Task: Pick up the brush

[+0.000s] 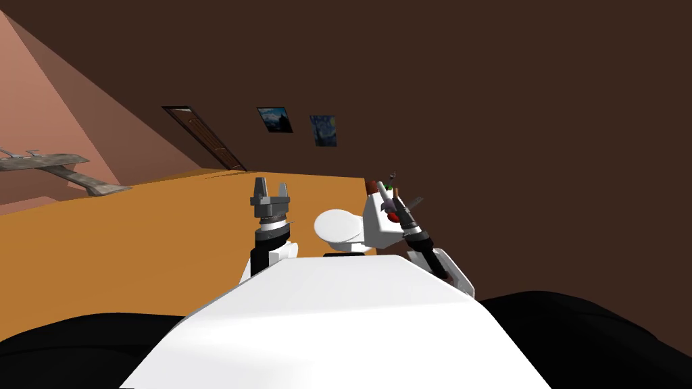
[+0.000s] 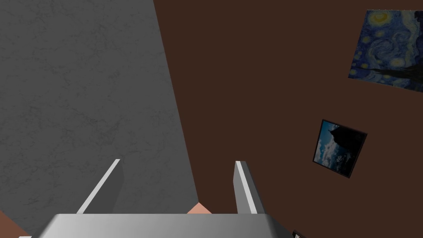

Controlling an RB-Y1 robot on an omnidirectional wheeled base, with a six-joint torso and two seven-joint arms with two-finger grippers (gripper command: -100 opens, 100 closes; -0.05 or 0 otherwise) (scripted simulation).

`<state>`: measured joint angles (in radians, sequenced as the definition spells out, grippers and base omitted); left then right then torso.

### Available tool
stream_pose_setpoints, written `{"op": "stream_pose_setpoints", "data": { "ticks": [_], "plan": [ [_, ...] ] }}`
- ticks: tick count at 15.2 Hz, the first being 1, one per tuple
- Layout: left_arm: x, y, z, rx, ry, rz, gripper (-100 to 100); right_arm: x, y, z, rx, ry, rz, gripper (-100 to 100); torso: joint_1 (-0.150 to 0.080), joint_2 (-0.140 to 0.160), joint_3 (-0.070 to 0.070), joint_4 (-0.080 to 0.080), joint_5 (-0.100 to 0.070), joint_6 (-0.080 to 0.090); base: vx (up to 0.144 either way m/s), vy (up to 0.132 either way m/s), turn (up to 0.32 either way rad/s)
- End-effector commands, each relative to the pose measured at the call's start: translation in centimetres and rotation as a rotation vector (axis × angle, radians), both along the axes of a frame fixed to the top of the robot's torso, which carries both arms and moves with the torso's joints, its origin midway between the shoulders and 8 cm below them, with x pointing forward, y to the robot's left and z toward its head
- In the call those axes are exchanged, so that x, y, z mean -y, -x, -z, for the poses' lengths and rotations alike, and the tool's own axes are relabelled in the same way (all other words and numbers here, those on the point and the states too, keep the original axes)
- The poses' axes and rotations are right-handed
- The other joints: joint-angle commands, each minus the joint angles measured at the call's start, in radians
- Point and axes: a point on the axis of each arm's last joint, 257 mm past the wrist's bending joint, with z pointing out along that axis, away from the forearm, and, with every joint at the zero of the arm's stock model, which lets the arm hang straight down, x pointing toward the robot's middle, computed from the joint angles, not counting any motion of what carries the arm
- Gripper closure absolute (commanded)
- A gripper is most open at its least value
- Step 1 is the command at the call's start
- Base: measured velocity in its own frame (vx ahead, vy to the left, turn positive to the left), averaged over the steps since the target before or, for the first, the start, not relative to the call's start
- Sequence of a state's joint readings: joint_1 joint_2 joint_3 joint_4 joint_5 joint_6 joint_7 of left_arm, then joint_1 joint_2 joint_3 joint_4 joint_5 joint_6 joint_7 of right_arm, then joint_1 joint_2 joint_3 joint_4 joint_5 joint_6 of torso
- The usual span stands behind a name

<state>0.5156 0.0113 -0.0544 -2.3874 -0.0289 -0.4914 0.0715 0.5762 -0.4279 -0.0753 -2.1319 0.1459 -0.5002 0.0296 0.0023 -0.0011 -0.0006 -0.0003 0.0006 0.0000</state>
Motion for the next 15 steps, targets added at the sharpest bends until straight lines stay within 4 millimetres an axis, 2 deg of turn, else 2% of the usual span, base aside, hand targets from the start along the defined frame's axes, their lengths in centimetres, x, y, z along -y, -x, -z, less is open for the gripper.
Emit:
{"op": "stream_pose_setpoints", "data": {
  "ticks": [1,2,4,5,7,8,10,11,13,14,15],
  "plan": [
    [0.0,0.0,0.0,0.000,0.000,0.000,0,0.0,0.1,0.3,-0.013,0.033,-0.013,-100,0.000,0.000,0.000,0.000,0.000,0.000,0.011,0.027,-0.004],
    [0.0,0.0,0.0,0.000,0.000,0.000,0,0.5,0.1,1.2,-0.039,0.075,-0.017,-100,0.000,0.000,0.000,0.000,0.000,0.000,0.013,0.034,-0.004],
    [0.0,0.0,0.0,0.000,0.000,0.000,0,0.3,0.1,1.3,-0.045,0.098,-0.031,-100,0.000,0.000,0.000,0.000,0.000,0.000,0.010,0.031,-0.006],
    [0.0,0.0,0.0,0.000,0.000,0.000,0,0.9,0.2,2.2,-0.071,0.140,-0.034,-100,0.000,0.000,0.000,0.000,0.000,0.000,0.007,0.034,-0.003],
    [0.0,0.0,0.0,0.000,0.000,0.000,0,0.7,0.2,2.2,-0.077,0.166,-0.050,-100,0.000,0.000,0.000,0.000,0.000,0.000,0.011,0.032,-0.006],
    [0.0,0.0,0.0,0.000,0.000,0.000,0,1.3,0.3,3.2,-0.104,0.207,-0.052,-100,0.000,0.000,0.000,0.000,0.000,0.000,0.014,0.037,-0.005],
    [0.0,0.0,0.0,0.000,0.000,0.000,0,1.2,0.3,3.2,-0.110,0.237,-0.070,-100,0.000,0.000,0.000,0.000,0.000,0.000,0.012,0.033,-0.007],
    [0.0,0.0,0.0,0.000,0.000,0.000,0,1.9,0.5,4.1,-0.137,0.277,-0.071,-100,0.000,0.000,0.000,0.000,0.000,0.000,0.012,0.035,-0.005],
    [0.0,0.0,0.0,0.000,0.000,0.000,0,1.7,0.5,4.1,-0.143,0.308,-0.090,-100,0.000,0.000,0.000,0.000,0.000,0.000,0.012,0.038,-0.006],
    [0.0,0.0,0.0,0.000,0.000,0.000,0,2.5,0.6,5.0,-0.170,0.347,-0.090,-100,0.000,0.000,0.000,0.000,0.000,0.000,0.015,0.035,-0.008],
    [0.0,0.0,0.0,0.000,0.000,0.000,0,2.4,0.6,5.1,-0.174,0.367,-0.102,-100,0.000,0.000,0.000,0.000,0.000,0.000,0.011,0.037,-0.008]
  ]
}}
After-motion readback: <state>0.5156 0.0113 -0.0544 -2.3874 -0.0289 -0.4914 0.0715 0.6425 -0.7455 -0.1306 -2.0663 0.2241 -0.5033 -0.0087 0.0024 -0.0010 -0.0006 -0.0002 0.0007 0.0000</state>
